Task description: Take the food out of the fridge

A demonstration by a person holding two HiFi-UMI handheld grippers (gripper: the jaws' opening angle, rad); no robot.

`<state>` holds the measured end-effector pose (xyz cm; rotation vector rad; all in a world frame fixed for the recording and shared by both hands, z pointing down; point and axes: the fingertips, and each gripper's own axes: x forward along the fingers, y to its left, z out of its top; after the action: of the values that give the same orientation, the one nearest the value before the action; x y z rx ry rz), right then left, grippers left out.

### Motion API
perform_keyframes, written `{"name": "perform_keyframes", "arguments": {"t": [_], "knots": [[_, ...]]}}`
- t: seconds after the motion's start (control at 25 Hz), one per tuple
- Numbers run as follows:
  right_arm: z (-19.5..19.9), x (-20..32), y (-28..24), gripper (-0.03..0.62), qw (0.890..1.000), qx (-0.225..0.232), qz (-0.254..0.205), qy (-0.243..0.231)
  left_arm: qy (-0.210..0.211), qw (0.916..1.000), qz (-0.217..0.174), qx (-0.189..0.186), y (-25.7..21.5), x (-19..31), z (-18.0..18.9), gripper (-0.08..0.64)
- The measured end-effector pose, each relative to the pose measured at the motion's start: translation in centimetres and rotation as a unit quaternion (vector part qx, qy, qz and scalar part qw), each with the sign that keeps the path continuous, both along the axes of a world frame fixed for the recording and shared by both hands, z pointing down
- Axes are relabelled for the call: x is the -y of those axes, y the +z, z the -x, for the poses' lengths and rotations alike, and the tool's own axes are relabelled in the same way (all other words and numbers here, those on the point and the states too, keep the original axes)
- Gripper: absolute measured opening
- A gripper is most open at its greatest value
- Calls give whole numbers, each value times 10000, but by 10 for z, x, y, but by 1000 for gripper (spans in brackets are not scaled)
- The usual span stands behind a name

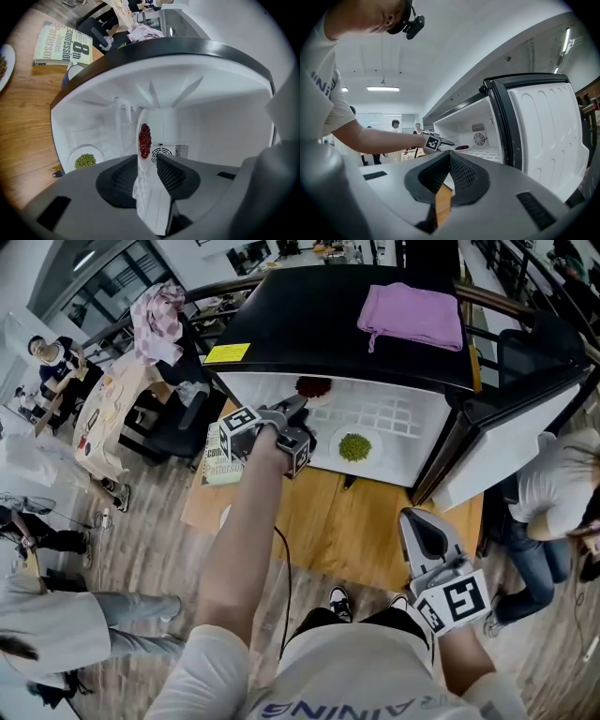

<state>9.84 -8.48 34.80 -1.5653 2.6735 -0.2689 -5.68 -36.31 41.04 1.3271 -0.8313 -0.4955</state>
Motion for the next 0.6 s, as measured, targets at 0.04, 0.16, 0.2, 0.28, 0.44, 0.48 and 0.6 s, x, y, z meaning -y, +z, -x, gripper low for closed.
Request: {"name": "perform_keyframes", "arguments": {"t": [0.04, 0.16, 0.2, 0.28, 0.44, 0.48, 0.6], "knots": [[1, 0, 0, 18, 10000, -1, -8, -16, 1, 10000, 61, -11, 0, 0, -1, 120], [3, -1, 0, 18, 10000, 7, -21, -69, 23, 9996, 247, 104, 5, 0, -1, 118], [3, -2, 0, 18, 10000, 8, -21, -86, 34, 9993, 322, 196, 8, -1, 0, 97], [4, -3, 1, 18, 9999, 5, -21, -115, 19, 9986, 422, 313, 14, -3, 2, 10], [6, -4, 2, 18, 9999, -16, -1, -166, -54, 9992, 327, 224, 14, -3, 4, 8], [6, -4, 2, 18, 9998, -27, 7, -180, -53, 9994, 279, 220, 12, -4, 4, 8], [9, -6, 3, 18, 9998, -45, 22, -211, -37, 9997, 175, 190, 8, -5, 5, 6]]}}
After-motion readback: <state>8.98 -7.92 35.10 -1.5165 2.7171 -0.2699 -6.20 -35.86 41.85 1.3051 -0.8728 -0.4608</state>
